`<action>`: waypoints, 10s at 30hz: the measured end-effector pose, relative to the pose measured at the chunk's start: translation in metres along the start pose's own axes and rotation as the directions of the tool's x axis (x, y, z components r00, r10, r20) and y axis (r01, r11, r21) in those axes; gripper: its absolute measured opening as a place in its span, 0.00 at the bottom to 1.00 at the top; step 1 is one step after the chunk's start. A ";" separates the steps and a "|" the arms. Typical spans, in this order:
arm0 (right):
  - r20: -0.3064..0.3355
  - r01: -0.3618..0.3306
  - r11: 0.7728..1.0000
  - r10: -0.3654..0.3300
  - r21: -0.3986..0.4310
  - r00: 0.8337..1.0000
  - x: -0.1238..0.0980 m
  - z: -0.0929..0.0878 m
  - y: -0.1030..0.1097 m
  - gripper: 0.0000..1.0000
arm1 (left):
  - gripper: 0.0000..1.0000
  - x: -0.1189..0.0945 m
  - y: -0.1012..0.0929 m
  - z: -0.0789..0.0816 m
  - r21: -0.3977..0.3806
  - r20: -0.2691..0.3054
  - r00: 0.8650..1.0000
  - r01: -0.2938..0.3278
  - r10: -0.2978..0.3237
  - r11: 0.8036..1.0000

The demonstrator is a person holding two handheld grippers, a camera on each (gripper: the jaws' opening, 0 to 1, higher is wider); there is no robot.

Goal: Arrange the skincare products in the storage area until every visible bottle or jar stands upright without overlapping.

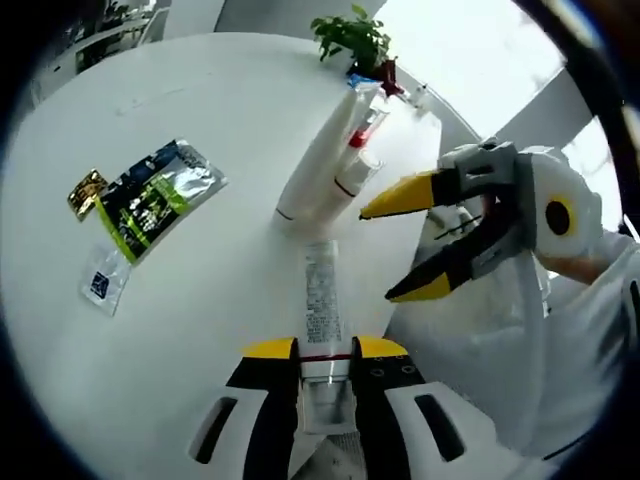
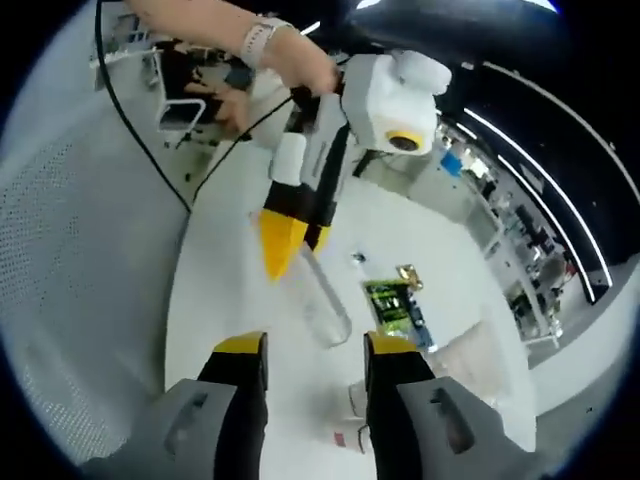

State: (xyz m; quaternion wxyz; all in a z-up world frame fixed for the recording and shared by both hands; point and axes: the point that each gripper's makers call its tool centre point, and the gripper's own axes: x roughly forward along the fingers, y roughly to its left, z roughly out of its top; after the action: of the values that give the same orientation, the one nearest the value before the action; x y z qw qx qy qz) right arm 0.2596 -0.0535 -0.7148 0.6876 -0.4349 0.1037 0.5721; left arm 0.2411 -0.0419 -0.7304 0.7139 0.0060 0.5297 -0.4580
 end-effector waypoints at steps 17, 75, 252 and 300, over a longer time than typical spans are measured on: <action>0.006 0.031 0.972 -0.031 -0.232 1.000 0.012 0.011 0.015 0.26 | 0.16 0.005 -0.041 -0.004 -0.097 -0.073 0.979 0.182 -0.189 0.979; 0.064 0.163 0.848 -0.224 0.504 0.972 -0.003 -0.005 -0.036 0.20 | 0.28 -0.017 0.009 0.080 -0.150 0.708 0.706 0.125 0.018 0.981; -0.027 -0.121 0.763 0.178 0.635 0.984 -0.009 -0.060 0.028 0.27 | 0.17 0.051 0.034 0.006 0.409 0.336 0.932 -0.274 0.136 0.871; 0.011 -0.031 0.855 0.030 0.518 0.999 -0.021 -0.048 -0.004 0.26 | 0.13 0.067 0.034 0.017 0.519 0.250 0.954 -0.277 0.167 0.808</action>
State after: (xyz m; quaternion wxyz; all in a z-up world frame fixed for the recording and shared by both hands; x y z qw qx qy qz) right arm 0.2732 -0.1025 -0.7287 0.7701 -0.2317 0.2598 0.5346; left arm 0.2777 -0.0740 -0.7895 0.7785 0.2282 0.3003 -0.5017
